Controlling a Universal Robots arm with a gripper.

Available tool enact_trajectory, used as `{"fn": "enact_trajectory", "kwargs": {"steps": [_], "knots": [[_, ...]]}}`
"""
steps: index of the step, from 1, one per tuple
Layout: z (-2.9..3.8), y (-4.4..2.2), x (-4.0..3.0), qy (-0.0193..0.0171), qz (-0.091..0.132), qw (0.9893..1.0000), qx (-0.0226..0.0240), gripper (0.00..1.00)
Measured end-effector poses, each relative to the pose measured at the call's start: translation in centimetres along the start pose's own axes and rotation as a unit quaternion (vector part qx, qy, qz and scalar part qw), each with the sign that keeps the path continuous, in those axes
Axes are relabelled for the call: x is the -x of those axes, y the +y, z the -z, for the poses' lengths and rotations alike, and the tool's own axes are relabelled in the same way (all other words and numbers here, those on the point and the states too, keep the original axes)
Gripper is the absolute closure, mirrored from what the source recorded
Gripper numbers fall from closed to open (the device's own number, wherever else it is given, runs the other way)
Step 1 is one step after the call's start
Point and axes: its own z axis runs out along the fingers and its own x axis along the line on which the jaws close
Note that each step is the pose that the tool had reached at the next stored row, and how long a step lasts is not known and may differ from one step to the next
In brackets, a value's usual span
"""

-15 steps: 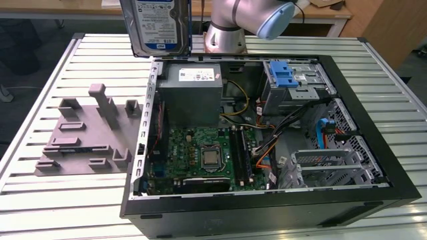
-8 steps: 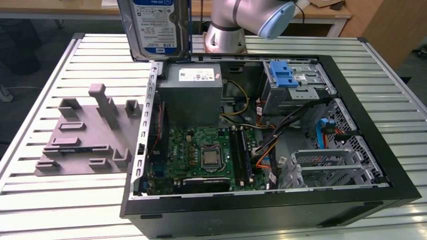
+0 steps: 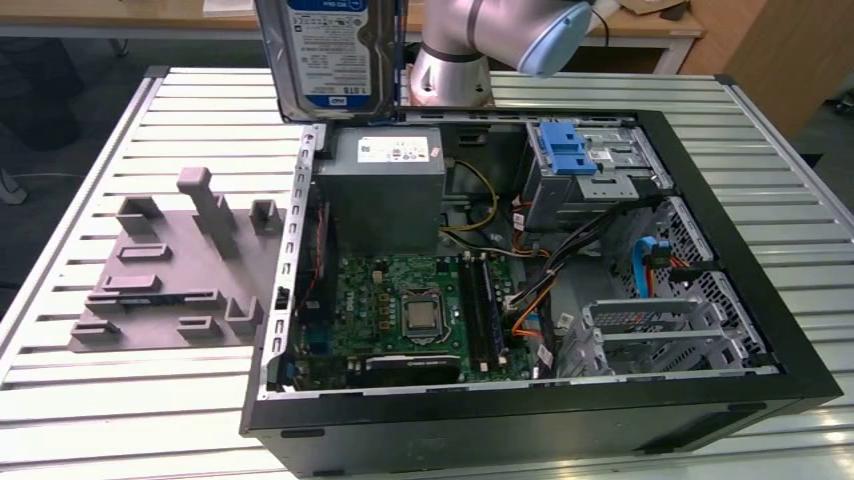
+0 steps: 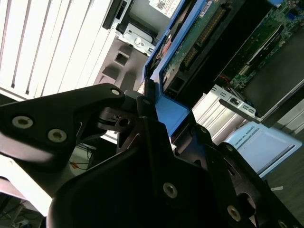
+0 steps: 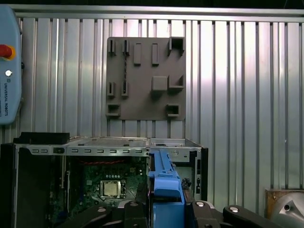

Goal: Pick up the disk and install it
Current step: 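Pick up the disk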

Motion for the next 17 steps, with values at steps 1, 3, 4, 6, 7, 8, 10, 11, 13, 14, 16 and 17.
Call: {"fn": "enact_trajectory", "kwargs": {"steps": [1, 3, 4, 6, 7, 8, 10, 11, 13, 14, 16, 17], "knots": [[0.01, -0.22, 0.00, 0.0000, 0.000, 1.0000, 0.0000, 0.64], [0.02, -0.68, 0.00, 0.0000, 0.000, 1.0000, 0.0000, 0.64], [0.03, -0.92, 0.01, 0.0000, 0.000, 1.0000, 0.0000, 0.64], [0.04, -1.41, 0.01, 0.0000, 0.000, 1.0000, 0.0000, 0.64], [0.05, -1.67, 0.01, 0.0000, 0.000, 1.0000, 0.0000, 0.64], [0.05, -1.88, 0.01, 0.0000, 0.000, 1.0000, 0.0000, 0.64], [0.06, -2.20, 0.01, 0.0000, 0.000, 1.0000, 0.0000, 0.64], [0.07, -2.32, 0.02, 0.0000, 0.000, 1.0000, 0.0000, 0.64], [0.07, -2.43, 0.01, 0.0000, 0.000, 1.0000, 0.0000, 0.64], [0.07, -2.46, 0.00, 0.0000, 0.000, 1.0000, 0.0000, 0.64], [0.07, -2.51, -0.11, 0.0000, 0.000, 1.0000, 0.0000, 0.64], [0.09, -2.56, -0.81, 0.0000, 0.000, 1.0000, 0.0000, 0.64]]}}
